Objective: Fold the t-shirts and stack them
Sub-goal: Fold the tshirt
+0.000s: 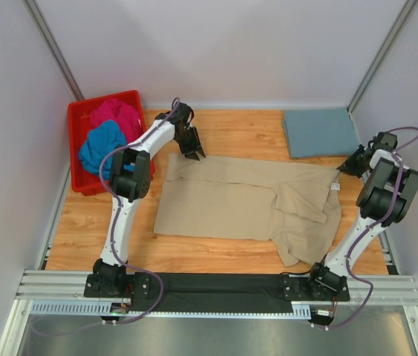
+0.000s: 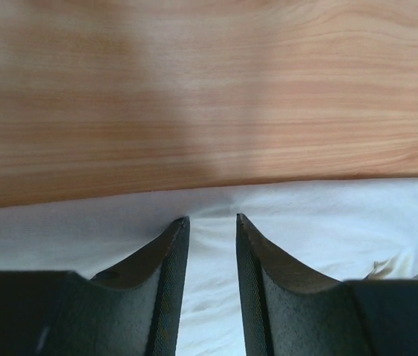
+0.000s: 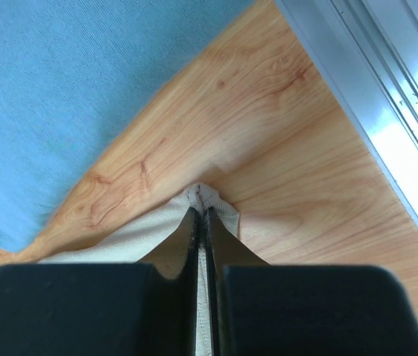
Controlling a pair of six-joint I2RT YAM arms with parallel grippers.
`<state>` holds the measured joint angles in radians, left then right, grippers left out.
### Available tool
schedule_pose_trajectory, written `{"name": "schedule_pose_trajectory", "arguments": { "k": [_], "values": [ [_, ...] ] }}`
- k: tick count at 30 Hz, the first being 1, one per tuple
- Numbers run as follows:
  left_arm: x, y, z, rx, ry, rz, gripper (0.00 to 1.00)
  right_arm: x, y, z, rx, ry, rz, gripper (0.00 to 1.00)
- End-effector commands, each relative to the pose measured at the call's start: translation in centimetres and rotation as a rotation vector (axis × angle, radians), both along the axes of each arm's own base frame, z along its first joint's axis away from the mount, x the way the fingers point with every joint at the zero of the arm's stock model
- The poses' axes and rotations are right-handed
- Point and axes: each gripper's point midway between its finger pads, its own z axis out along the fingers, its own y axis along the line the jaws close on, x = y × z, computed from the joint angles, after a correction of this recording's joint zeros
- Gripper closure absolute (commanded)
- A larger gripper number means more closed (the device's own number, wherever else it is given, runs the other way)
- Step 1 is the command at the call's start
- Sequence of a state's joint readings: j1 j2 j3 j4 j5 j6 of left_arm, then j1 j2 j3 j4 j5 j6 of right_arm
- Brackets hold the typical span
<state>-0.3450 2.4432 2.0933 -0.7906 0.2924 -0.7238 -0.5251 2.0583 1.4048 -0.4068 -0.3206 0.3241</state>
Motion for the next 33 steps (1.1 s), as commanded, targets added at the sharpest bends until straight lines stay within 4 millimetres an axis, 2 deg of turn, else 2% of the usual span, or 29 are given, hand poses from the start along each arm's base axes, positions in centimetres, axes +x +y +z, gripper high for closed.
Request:
{"name": "schedule_pose_trajectory", "arguments": {
  "k": [1, 3, 5, 6, 7, 8, 9, 10, 11, 12, 15, 16, 17, 19, 20, 21, 22, 23, 25, 26, 29, 30, 33],
  "values": [
    [1.8, 1.0, 0.2, -0.001, -0.030, 0.030, 0.60, 1.9, -2.6, 1.8, -0.063, -0.069, -0.069, 0.98],
    [2.2, 0.6, 2.3, -0.035, -0.069, 0.007, 0.59, 2.2, -2.6, 3.0, -0.061, -0.073, -0.078, 0.96],
    [2.2, 0.5, 3.9, -0.052, -0.085, 0.008, 0.58, 1.7, -3.4, 3.9, -0.080, -0.034, -0.159, 0.87],
    [1.9, 0.6, 5.4, -0.061, -0.094, 0.018, 0.58, 1.0, -3.2, 5.0, -0.068, 0.010, -0.183, 0.84],
    [1.7, 0.4, 6.3, -0.079, -0.101, 0.018, 0.57, 0.5, -2.9, 5.5, -0.057, 0.037, -0.196, 0.75],
    [1.5, 0.3, 8.5, -0.095, -0.137, 0.022, 0.55, -0.1, -2.8, 5.8, -0.046, 0.068, -0.228, 0.70],
    [0.9, 0.5, 8.7, -0.096, -0.125, 0.033, 0.54, -1.8, -2.2, 6.7, -0.030, 0.129, -0.251, 0.62],
    [0.6, 0.5, 9.4, -0.100, -0.133, 0.034, 0.54, -2.8, -1.8, 7.0, -0.021, 0.161, -0.279, 0.59],
    [0.2, 0.4, 11.4, -0.118, -0.166, 0.028, 0.53, -4.8, -1.1, 6.9, -0.008, 0.242, -0.332, 0.58],
    [-0.5, 0.5, 11.6, -0.121, -0.158, 0.022, 0.53, -6.1, -0.7, 6.8, -0.003, 0.291, -0.372, 0.56],
    [-2.8, 1.1, 13.9, -0.078, -0.172, -0.023, 0.53, -10.0, 0.4, 7.5, -0.002, 0.411, -0.448, 0.53],
    [-3.6, 1.2, 14.2, -0.055, -0.172, -0.048, 0.53, -11.3, 1.0, 8.5, -0.003, 0.426, -0.461, 0.53],
    [-4.9, 1.6, 15.5, -0.045, -0.172, -0.061, 0.53, -12.1, 2.0, 8.9, -0.007, 0.447, -0.457, 0.53],
    [-7.1, 2.0, 15.4, -0.025, -0.152, -0.100, 0.54, -15.1, 4.5, 9.2, 0.010, 0.529, -0.453, 0.53],
    [-8.2, 2.3, 17.2, -0.034, -0.188, -0.111, 0.54, -16.5, 6.2, 10.5, 0.005, 0.529, -0.430, 0.53],
    [-9.9, 2.8, 16.0, -0.024, -0.151, -0.125, 0.54, -17.5, 7.2, 10.7, 0.007, 0.541, -0.424, 0.53],
    [-11.0, 2.9, 16.3, -0.034, -0.152, -0.146, 0.53, -18.4, 8.2, 10.6, 0.013, 0.551, -0.423, 0.55],
    [-12.8, 3.5, 16.2, -0.032, -0.151, -0.166, 0.53, -20.4, 10.3, 10.0, 0.015, 0.582, -0.386, 0.55],
    [-14.7, 4.0, 15.6, -0.040, -0.136, -0.188, 0.53, -22.5, 12.5, 8.9, 0.031, 0.634, -0.341, 0.55],
    [-16.4, 4.6, 14.6, -0.032, -0.107, -0.195, 0.53, -24.7, 14.0, 7.6, 0.034, 0.714, -0.312, 0.55],
    [-18.8, 5.0, 13.4, -0.052, -0.080, -0.205, 0.52, -27.5, 14.9, 6.2, 0.047, 0.776, -0.369, 0.56],
    [-20.0, 5.4, 11.9, -0.048, -0.034, -0.205, 0.53, -28.2, 15.1, 5.5, 0.052, 0.791, -0.380, 0.56],
    [-21.3, 5.7, 10.3, -0.045, 0.000, -0.205, 0.52, -27.8, 14.6, 4.6, 0.027, 0.777, -0.400, 0.57]
  ]
}}
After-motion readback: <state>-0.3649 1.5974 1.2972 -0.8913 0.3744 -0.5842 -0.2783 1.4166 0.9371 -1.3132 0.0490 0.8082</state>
